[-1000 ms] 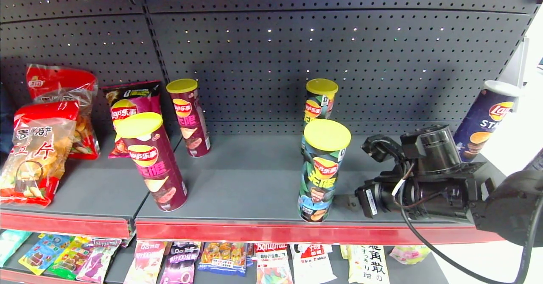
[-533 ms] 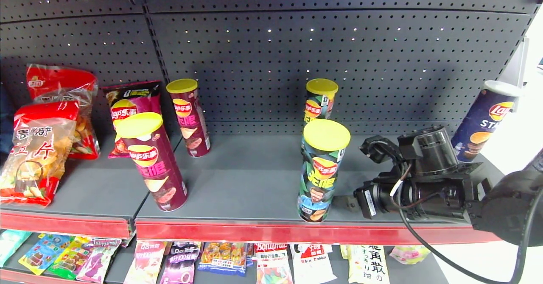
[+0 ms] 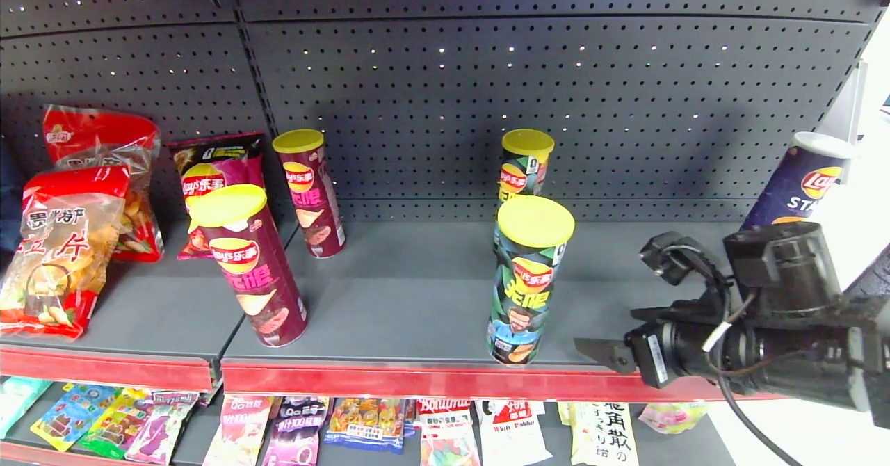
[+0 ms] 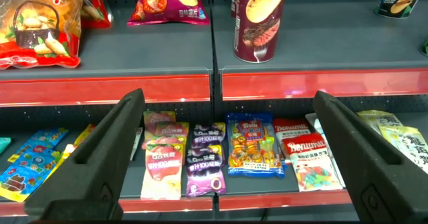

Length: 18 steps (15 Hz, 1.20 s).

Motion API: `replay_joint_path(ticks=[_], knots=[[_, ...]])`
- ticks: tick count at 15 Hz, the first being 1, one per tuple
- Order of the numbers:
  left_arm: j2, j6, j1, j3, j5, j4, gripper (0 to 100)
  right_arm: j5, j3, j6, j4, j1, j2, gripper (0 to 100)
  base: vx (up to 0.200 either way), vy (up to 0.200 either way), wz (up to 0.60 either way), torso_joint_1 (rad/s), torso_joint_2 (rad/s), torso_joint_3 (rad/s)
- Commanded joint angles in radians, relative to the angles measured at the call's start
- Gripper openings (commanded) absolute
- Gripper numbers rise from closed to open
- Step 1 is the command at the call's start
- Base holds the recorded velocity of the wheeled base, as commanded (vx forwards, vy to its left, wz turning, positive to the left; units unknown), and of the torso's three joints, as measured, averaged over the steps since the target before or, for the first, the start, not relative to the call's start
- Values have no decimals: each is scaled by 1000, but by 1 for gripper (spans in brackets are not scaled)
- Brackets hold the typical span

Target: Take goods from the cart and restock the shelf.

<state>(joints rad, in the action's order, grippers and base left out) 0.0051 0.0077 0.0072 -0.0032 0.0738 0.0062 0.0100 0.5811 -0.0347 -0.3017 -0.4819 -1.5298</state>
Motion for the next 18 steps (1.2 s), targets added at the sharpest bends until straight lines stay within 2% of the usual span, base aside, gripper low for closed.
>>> replay_joint_path(ticks=[1,2,5,8,12,13,14,15,16,18], knots=[[-1,0,0,0,0,0,100,10,-124,45,4,29,252,100,0,0,0,0,0,0],[-1,0,0,0,0,0,100,25,-161,85,6,66,318,100,0,0,0,0,0,0],[-1,0,0,0,0,0,100,165,-250,213,61,223,531,100,0,0,0,0,0,0],[-1,0,0,0,0,0,100,243,-356,248,69,335,761,100,0,0,0,0,0,0],[1,0,0,0,0,0,100,235,-497,237,142,358,1180,100,0,0,0,0,0,0],[-1,0,0,0,0,0,100,231,-509,236,153,359,1225,100,0,0,0,0,0,0],[1,0,0,0,0,0,100,162,-546,214,227,368,1438,100,0,0,0,0,0,0],[-1,0,0,0,0,0,100,131,-561,203,231,370,1442,100,0,0,0,0,0,0],[-1,0,0,0,0,0,100,42,-549,128,188,371,1433,100,0,0,0,0,0,0],[-1,0,0,0,0,0,100,8,-581,93,194,371,1435,100,0,0,0,0,0,0]])
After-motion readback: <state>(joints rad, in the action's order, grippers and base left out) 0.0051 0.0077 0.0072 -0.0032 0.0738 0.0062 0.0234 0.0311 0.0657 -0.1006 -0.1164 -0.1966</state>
